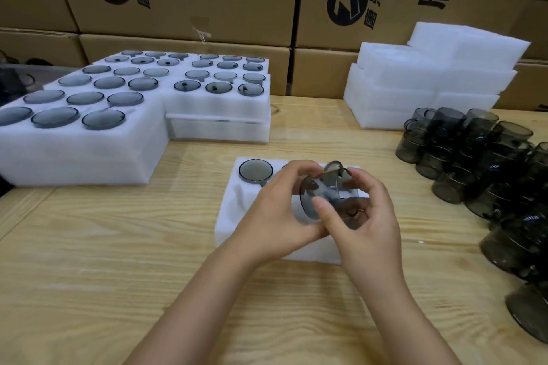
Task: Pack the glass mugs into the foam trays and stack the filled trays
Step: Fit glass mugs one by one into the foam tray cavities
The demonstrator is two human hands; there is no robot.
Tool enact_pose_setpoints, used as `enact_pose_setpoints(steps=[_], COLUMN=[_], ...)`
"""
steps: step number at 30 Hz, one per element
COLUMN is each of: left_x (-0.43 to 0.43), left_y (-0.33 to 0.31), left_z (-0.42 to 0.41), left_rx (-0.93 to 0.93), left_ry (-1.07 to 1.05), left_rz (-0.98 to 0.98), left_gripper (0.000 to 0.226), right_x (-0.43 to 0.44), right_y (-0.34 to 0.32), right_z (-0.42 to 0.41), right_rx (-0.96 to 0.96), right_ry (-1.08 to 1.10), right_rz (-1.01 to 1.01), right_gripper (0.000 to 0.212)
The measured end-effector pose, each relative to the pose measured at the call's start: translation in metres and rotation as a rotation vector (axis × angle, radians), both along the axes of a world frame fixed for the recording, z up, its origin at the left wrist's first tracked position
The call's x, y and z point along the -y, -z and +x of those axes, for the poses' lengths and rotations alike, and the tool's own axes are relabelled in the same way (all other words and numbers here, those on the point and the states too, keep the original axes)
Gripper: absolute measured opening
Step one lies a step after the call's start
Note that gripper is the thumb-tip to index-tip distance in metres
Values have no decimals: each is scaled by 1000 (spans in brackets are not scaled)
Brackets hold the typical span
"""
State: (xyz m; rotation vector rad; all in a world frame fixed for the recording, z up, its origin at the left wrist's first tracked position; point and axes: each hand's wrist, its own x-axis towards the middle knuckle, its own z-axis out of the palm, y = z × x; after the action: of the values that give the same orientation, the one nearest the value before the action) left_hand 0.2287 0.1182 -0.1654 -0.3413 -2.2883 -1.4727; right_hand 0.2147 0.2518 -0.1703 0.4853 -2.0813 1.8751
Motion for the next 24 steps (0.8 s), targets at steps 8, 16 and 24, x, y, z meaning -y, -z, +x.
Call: enact_pose_setpoints(steps=[8,16,24], left_x=[46,27,12], left_y=[-12,-8,-3], left_z=[-3,-8,-8], left_rx=[97,137,95], left_ry=[236,92,-168], left_rz=[1339,698,168], left_gripper=[61,43,39], right_x=[1,5,9], right_y=[4,4,-3], right_z=[2,4,-7], right_rx=[-92,-213,-214], right_ry=[-101,-130,-195], right_rz=[295,696,911], right_gripper=[64,58,55])
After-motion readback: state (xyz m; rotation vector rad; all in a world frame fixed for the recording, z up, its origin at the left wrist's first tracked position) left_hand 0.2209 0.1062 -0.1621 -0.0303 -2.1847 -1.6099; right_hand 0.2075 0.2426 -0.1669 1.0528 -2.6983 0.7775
